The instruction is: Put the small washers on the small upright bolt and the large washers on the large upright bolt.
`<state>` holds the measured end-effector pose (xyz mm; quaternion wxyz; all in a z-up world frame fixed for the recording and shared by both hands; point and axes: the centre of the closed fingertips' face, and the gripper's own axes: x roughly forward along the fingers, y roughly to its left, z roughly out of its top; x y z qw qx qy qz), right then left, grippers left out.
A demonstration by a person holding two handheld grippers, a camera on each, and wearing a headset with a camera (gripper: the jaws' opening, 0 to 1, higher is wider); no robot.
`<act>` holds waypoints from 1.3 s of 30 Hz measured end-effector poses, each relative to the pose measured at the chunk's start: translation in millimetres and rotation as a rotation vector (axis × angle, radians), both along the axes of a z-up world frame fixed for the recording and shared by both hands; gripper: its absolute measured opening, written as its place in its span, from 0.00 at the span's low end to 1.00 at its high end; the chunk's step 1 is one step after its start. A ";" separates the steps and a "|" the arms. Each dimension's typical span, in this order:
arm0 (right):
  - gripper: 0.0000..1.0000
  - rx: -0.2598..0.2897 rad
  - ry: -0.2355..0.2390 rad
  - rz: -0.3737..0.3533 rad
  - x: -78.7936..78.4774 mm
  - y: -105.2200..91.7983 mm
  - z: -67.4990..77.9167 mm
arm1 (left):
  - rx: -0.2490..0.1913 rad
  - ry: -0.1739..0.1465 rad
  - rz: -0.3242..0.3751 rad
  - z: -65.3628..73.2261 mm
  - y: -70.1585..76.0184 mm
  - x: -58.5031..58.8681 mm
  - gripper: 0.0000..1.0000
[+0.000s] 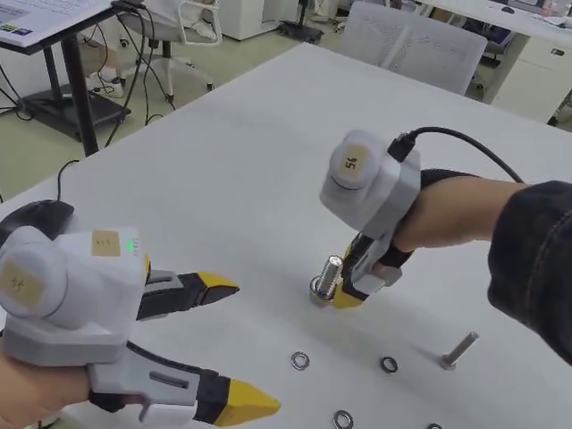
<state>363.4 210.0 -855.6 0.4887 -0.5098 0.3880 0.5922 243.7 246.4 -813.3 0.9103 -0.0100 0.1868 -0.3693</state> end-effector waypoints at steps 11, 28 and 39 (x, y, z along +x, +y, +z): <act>0.28 0.003 -0.001 -0.020 -3.1 -7.8 3.6 | 0.004 -0.002 -0.008 2.6 -0.1 -0.3 0.78; 0.28 0.023 -0.002 -0.054 -13.0 -24.8 8.0 | 0.016 -0.009 -0.013 6.0 -1.5 0.4 0.78; 0.28 0.038 0.007 -0.059 -30.1 -30.4 7.1 | 0.024 -0.015 -0.014 7.5 -1.8 -0.4 0.77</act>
